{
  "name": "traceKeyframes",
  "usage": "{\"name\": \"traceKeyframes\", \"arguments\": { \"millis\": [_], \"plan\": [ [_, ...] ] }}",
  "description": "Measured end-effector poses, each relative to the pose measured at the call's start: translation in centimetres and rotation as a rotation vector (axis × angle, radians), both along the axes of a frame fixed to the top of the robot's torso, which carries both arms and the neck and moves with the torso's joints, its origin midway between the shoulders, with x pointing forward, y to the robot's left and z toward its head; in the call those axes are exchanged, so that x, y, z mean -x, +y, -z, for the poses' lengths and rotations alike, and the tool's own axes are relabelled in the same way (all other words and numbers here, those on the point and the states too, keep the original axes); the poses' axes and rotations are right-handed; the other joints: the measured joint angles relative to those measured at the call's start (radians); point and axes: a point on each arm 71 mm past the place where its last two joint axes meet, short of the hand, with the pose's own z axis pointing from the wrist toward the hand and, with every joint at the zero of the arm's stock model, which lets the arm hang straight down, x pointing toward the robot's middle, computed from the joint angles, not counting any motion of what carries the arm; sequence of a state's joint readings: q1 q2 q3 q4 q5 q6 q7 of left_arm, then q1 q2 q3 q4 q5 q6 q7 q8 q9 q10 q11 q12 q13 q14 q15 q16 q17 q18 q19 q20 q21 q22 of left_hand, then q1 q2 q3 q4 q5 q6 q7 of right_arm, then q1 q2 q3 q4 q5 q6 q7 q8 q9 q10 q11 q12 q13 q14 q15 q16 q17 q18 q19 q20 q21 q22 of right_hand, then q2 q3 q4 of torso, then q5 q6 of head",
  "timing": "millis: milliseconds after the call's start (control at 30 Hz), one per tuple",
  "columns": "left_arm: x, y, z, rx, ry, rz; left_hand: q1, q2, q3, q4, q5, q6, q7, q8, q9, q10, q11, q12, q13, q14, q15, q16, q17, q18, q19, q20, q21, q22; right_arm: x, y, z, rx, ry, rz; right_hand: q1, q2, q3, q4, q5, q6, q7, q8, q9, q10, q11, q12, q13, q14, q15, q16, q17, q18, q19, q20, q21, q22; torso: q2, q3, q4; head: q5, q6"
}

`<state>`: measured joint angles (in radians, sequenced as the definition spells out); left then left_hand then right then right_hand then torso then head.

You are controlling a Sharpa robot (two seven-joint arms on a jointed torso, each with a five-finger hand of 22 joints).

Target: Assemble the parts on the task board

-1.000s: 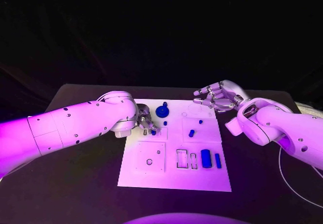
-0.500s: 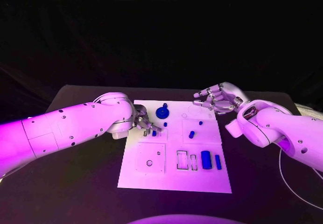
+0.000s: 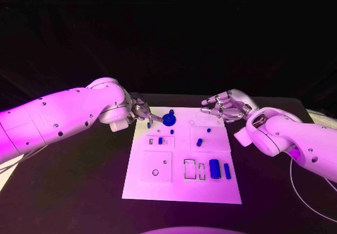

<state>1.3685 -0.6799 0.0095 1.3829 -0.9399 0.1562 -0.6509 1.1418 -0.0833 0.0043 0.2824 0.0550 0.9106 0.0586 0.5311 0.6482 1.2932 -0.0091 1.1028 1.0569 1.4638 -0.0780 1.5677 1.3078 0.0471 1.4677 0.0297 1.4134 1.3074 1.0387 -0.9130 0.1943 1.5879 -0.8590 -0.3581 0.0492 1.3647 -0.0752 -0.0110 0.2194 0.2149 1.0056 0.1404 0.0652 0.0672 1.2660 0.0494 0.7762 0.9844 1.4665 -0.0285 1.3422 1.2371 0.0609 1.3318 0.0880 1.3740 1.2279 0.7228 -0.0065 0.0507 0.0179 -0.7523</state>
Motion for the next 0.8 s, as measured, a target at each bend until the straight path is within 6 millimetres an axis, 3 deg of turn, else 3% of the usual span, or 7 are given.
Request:
{"name": "traceKeyframes", "arguments": {
  "millis": [167, 367, 800],
  "plan": [
    [-1.5, 0.4, -0.6, -0.023, 0.008, -0.005, 0.019, 0.017, -0.007, 0.001, 0.000, -0.004, 0.004, -0.013, -0.010, 0.000, 0.000, 0.000, -0.004, 0.003, 0.003, 0.000, 0.000, 0.000, -0.003, 0.003, 0.000, 0.000, 0.0, 0.0, 0.1, 0.000, 0.001, 0.000, -0.004, 0.004, 0.000, 0.000, 0.004, 0.000, 0.000, 0.000, 0.000, 0.000, 0.000, -0.004, -0.002, 0.000, 0.000, 0.000, 0.000, 0.000, 0.000, 0.000, 0.000, 0.000, 0.000, 0.0000, 0.0017, 0.000, 0.003],
    [-3.1, 0.3, -0.1, -0.081, 0.019, -0.010, -0.002, 0.021, -0.057, 0.010, 0.000, -0.007, 0.007, -0.019, -0.021, -0.003, 0.004, 0.001, 0.000, 0.000, 0.007, 0.000, 0.000, 0.000, -0.003, 0.010, -0.004, 0.000, 0.0, 0.1, 0.1, -0.001, 0.003, -0.001, -0.004, 0.004, 0.000, 0.000, 0.004, 0.000, 0.000, 0.000, 0.000, -0.002, -0.002, -0.008, -0.005, 0.000, 0.000, 0.000, -0.002, 0.000, 0.000, 0.000, 0.000, 0.000, 0.001, -0.0009, 0.0017, 0.004, 0.006],
    [-5.3, 0.6, 1.0, -0.180, 0.015, -0.022, -0.007, 0.024, -0.068, 0.010, 0.000, 0.002, 0.005, -0.019, -0.022, 0.004, 0.004, 0.016, 0.012, 0.000, 0.007, 0.000, 0.000, 0.000, -0.003, 0.010, -0.004, 0.000, 0.0, 0.5, 0.1, -0.006, 0.001, -0.007, -0.004, 0.004, -0.008, 0.003, 0.027, 0.000, 0.000, 0.000, 0.001, -0.004, -0.004, -0.008, -0.007, 0.000, 0.000, 0.000, -0.002, 0.000, 0.000, 0.000, 0.000, -0.001, 0.002, -0.0010, 0.0006, 0.009, 0.006]
  ]
}}
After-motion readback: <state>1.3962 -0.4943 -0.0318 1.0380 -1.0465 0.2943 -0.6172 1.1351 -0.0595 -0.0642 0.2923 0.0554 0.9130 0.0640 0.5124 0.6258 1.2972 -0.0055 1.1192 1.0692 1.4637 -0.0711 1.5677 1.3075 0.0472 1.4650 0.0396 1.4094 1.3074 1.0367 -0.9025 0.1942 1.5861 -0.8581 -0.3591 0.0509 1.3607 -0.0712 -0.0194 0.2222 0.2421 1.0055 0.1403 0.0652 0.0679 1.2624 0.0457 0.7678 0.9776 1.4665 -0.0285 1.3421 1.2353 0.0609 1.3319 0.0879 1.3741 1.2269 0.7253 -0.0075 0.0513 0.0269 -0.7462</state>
